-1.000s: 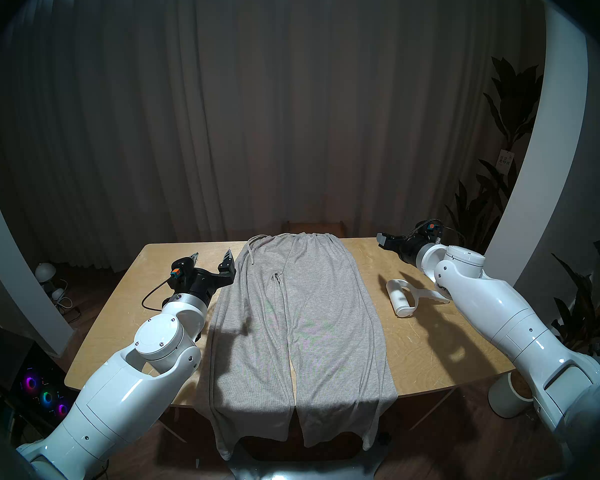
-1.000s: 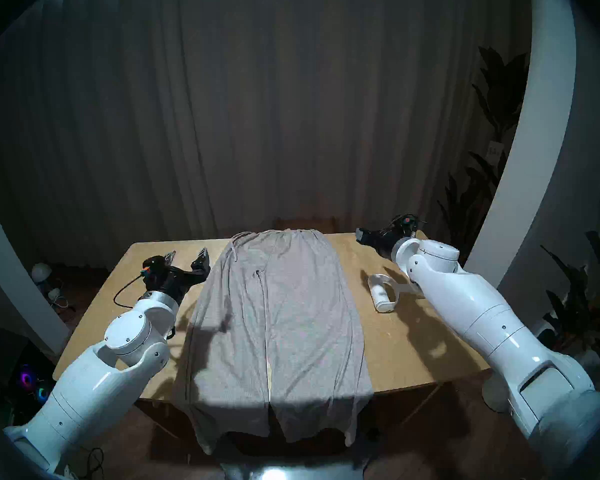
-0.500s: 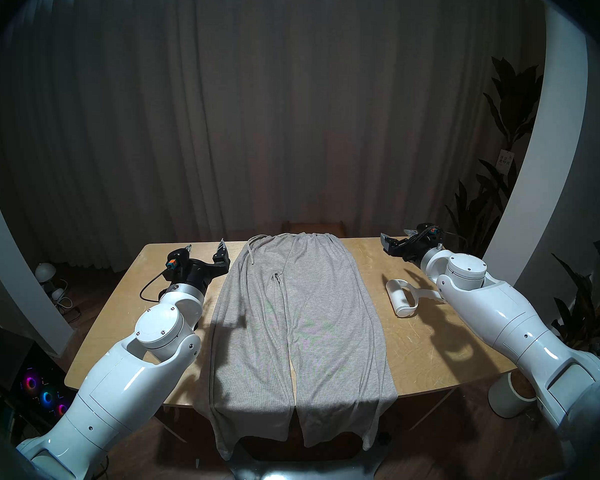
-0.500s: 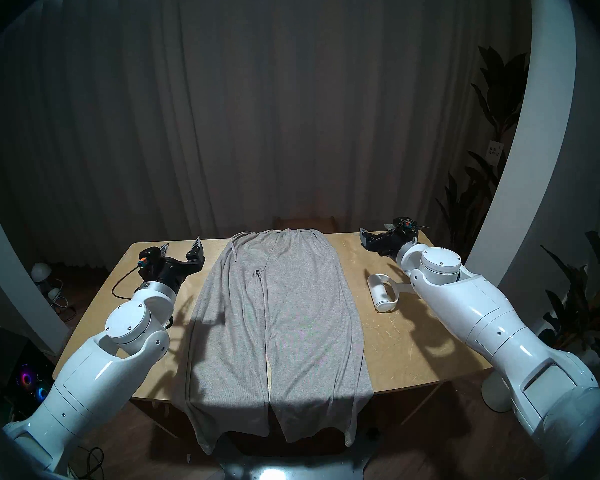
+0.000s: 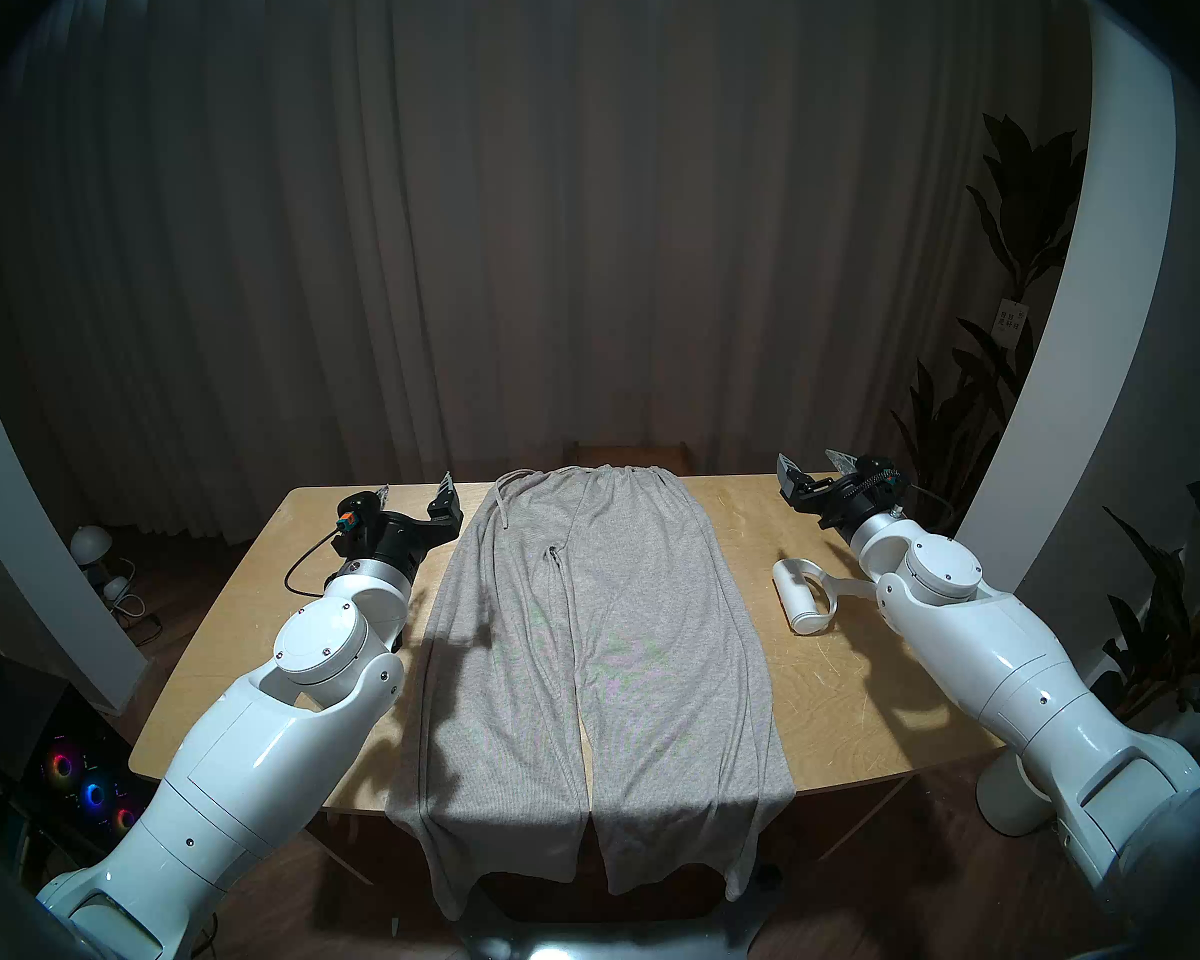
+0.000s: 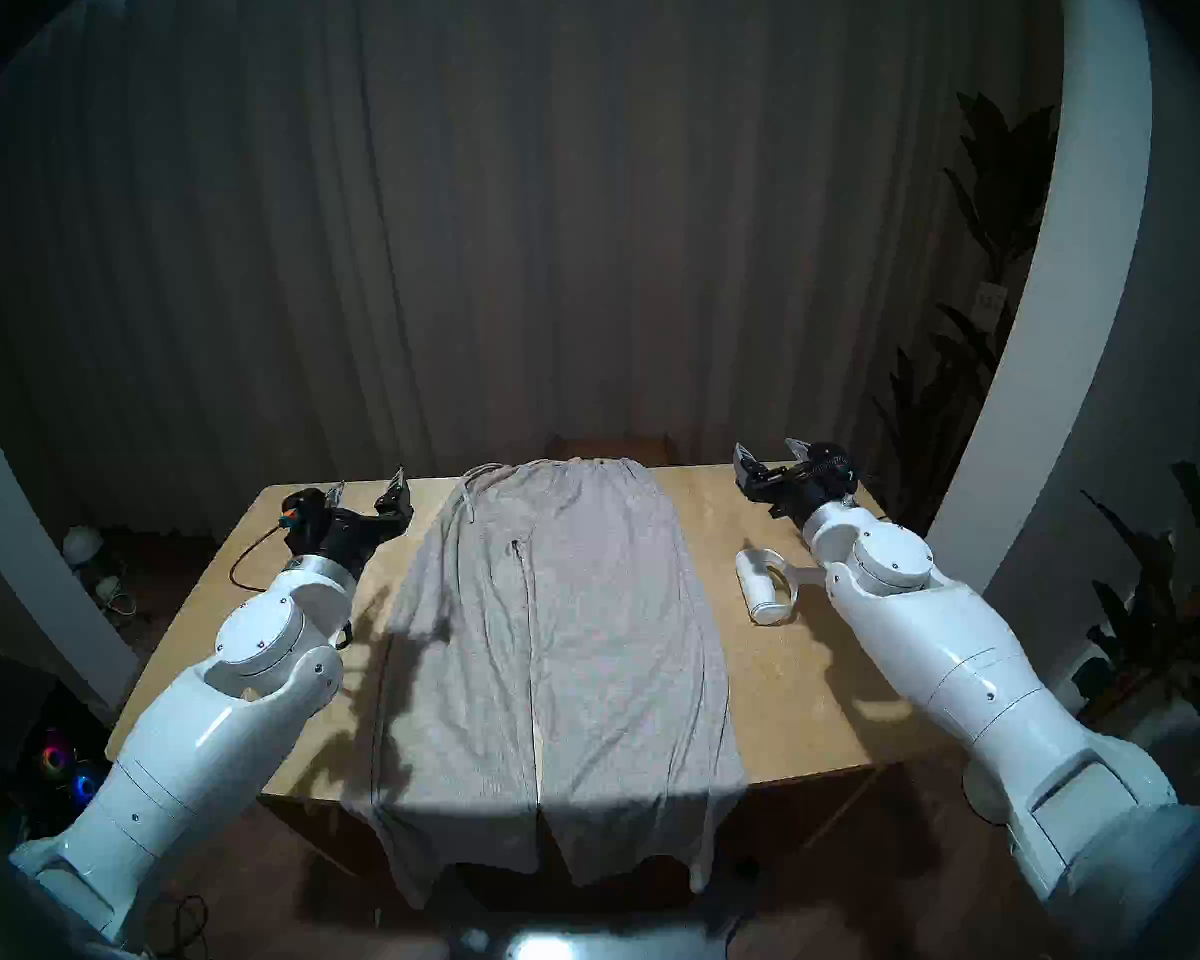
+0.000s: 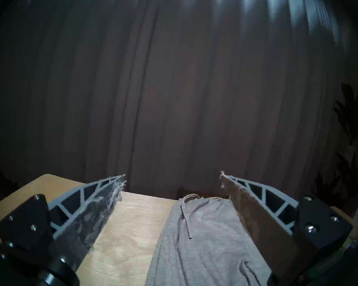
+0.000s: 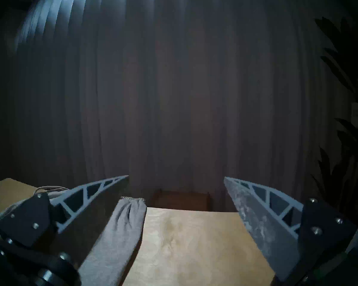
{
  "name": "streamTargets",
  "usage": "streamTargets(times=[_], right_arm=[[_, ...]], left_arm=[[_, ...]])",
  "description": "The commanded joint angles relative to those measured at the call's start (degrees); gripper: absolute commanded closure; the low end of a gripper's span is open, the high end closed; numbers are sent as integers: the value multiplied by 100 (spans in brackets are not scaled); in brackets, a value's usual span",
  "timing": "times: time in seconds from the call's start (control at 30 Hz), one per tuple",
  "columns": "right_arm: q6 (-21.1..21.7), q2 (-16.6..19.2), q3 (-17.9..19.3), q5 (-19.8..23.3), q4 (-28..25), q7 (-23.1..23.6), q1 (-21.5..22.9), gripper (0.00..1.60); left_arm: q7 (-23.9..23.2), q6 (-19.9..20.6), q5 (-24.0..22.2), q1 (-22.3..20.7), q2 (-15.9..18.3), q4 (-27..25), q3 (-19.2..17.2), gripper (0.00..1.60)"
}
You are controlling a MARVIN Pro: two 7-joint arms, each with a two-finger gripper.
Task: Remove lint and debris from pants with a lint roller
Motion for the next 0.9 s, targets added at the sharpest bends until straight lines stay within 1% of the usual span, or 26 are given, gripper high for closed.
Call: streamTargets(times=[0.0,0.1,0.13,0.17,0.23,0.3,0.37,0.43,0.87], right_arm=[[-228,-190,43,128,53,168,74,0],[-208,-256,69,225,84,184,78,0],[-145,-276,92,326,83,219,73,0],[-125,-292,95,339,93,186,72,0],[-77,-294,80,397,153,282,92,0],[-3,-340,94,488,192,266,94,0],[77,-382,116,618,240,302,109,0],[138,-445,177,755,197,226,75,0],[199,-448,199,797,195,230,79,0]], left_arm=[[-200,-218,-82,-22,70,-70,-145,0],[-331,-323,169,0,209,7,-51,0],[-427,-371,260,20,291,23,-11,0],[-503,-369,373,33,391,32,40,0],[-604,-346,453,47,489,55,78,0],[-689,-280,346,56,514,42,46,0],[-666,-233,274,68,517,-29,-16,0],[-623,-222,240,82,507,-77,-52,0],[-639,-213,211,92,527,-88,-61,0]])
